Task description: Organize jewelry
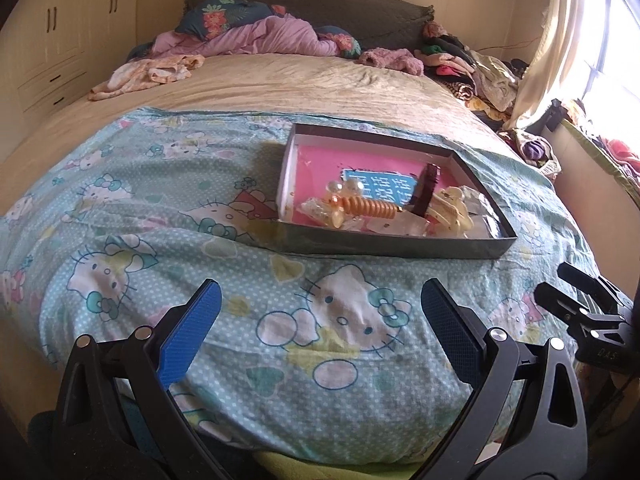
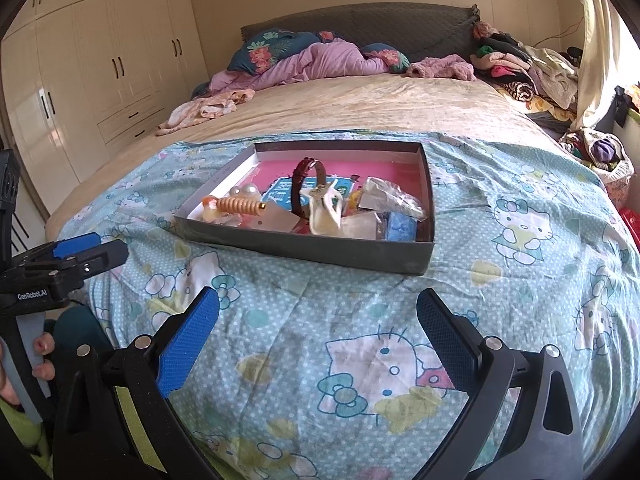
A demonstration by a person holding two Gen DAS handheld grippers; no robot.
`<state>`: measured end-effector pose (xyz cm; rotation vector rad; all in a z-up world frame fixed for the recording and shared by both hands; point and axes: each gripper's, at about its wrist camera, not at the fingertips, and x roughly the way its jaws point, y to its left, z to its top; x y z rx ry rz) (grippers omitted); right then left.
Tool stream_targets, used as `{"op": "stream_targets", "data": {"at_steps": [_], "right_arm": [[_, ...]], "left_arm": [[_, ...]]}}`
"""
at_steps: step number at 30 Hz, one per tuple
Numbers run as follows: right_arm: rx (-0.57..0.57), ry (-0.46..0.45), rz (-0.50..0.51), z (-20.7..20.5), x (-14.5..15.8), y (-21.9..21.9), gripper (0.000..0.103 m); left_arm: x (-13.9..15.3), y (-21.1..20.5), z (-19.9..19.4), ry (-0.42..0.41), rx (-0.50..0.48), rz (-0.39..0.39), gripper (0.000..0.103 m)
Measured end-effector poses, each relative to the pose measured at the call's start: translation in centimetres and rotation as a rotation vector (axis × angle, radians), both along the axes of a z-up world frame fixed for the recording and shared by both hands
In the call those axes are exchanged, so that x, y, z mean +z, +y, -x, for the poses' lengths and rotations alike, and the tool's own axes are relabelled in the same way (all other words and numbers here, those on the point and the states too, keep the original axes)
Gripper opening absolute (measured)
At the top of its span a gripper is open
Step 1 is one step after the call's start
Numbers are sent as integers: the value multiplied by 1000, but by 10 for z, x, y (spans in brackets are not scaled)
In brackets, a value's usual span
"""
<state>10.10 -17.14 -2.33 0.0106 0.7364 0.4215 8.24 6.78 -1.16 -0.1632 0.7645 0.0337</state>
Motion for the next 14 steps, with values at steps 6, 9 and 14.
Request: {"op": "stream_targets", "data": {"at_steps": [6, 9, 14], "right_arm": [[-177, 36, -12, -44, -14, -56, 98], [-342, 27, 23, -79, -21, -107, 98], [-576, 43, 143, -143, -40, -194, 98]], "left_arm": [[-12, 83, -44, 54, 226, -15, 93], [-27, 142, -73, 114, 378, -34, 93], [-53, 225, -117, 189, 549, -32, 93]]}}
